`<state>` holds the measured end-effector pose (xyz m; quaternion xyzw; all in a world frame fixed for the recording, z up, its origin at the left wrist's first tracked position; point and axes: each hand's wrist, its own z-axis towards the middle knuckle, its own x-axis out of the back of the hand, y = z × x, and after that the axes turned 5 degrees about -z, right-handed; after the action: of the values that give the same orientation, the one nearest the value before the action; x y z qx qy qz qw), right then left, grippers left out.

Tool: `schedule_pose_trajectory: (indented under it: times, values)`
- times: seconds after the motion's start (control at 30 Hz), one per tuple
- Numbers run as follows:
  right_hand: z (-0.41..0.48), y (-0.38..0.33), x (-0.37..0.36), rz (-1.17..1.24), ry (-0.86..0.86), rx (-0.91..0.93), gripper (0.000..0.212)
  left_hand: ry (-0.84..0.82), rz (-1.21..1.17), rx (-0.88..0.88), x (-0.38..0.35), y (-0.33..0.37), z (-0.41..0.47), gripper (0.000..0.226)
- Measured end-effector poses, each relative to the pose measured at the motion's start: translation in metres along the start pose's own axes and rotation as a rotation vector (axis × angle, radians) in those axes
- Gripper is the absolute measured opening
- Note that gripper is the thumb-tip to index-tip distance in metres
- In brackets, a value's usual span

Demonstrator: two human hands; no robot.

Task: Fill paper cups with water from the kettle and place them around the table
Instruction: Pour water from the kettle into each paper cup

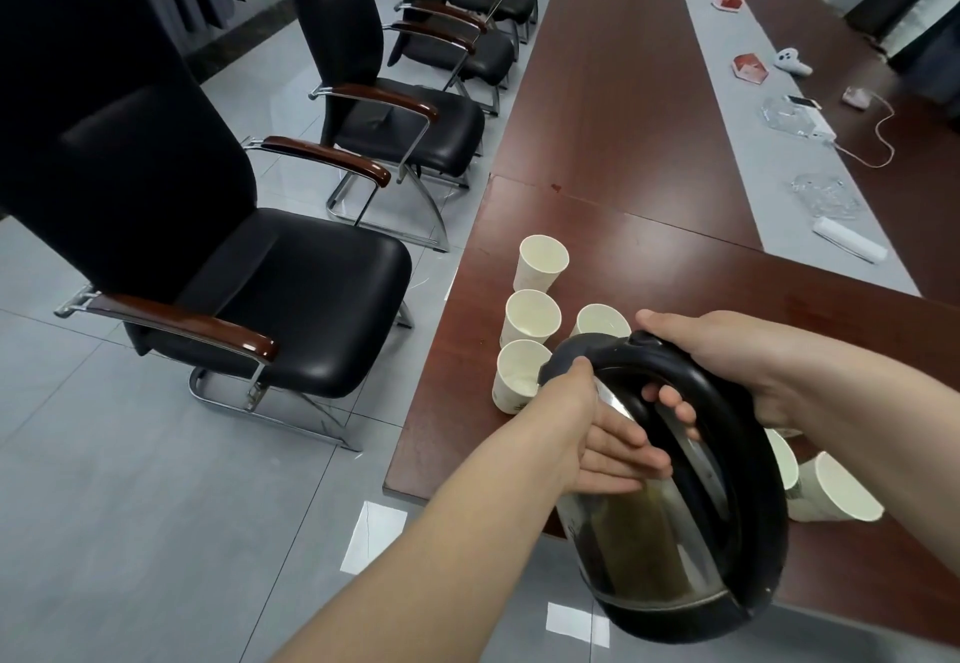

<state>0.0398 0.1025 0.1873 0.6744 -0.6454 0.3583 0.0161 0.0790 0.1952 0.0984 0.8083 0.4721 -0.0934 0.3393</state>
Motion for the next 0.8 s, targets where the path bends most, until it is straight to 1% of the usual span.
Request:
schedule_pose_trajectory:
  times: [0.27,0.57,0.8]
  values:
    - [0.0011,-0.003,0.0029,-0.062,-0.014,-0.002,0.06,-0.011,-0.015,0.004,-0.0021,0.0004,-0.0001,0.08]
    - [-0.001,-0.0037,0.0057,-0.075,-0.021,0.019,0.062,-0.016,-0.04,0.008,-0.0055,0.001,-0.001,0.081]
    - [-0.0015,-0.006,0.0094,-0.093,-0.016,0.041,0.059,-0.016,-0.056,0.004,-0.0087,0.003,-0.003,0.08]
